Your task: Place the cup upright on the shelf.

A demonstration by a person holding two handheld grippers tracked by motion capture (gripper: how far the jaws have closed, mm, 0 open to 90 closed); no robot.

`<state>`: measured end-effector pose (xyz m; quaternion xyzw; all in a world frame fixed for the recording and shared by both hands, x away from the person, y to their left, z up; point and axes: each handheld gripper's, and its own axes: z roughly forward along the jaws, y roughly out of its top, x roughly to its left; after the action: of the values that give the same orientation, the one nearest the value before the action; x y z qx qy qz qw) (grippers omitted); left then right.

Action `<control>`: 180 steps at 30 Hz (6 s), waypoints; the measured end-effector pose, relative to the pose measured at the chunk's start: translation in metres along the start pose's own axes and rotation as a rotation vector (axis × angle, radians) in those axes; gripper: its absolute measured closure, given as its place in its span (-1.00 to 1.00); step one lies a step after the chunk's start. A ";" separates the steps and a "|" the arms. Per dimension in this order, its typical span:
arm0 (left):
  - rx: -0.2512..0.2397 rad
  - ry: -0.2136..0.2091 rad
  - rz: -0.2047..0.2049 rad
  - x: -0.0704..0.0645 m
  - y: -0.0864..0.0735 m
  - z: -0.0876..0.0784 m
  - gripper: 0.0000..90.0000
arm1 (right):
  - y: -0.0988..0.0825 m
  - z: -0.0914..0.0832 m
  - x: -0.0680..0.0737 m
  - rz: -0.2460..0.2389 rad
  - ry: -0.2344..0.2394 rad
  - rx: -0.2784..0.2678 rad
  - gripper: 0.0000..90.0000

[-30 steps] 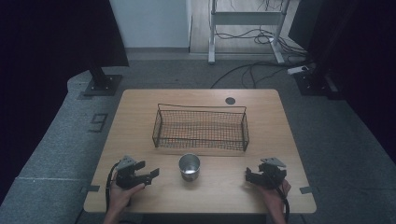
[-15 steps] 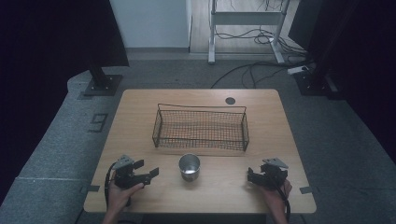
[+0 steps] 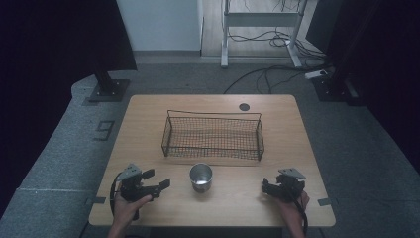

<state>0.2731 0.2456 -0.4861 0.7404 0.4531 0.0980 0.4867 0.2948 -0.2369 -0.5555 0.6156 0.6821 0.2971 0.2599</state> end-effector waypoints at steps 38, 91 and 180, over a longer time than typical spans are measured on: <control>0.073 -0.094 0.119 -0.063 0.035 0.043 -0.69 | -0.001 -0.001 0.000 0.007 -0.005 0.000 -0.87; 0.157 0.024 0.175 -0.080 0.021 0.118 -0.71 | -0.002 -0.002 0.000 0.005 -0.005 -0.004 -0.84; 0.026 -0.044 0.150 -0.057 0.099 0.070 -0.68 | -0.001 -0.001 -0.001 0.001 0.003 -0.005 -0.83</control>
<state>0.3387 0.1456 -0.4243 0.7805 0.3867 0.1119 0.4783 0.2936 -0.2383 -0.5554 0.6148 0.6814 0.2997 0.2605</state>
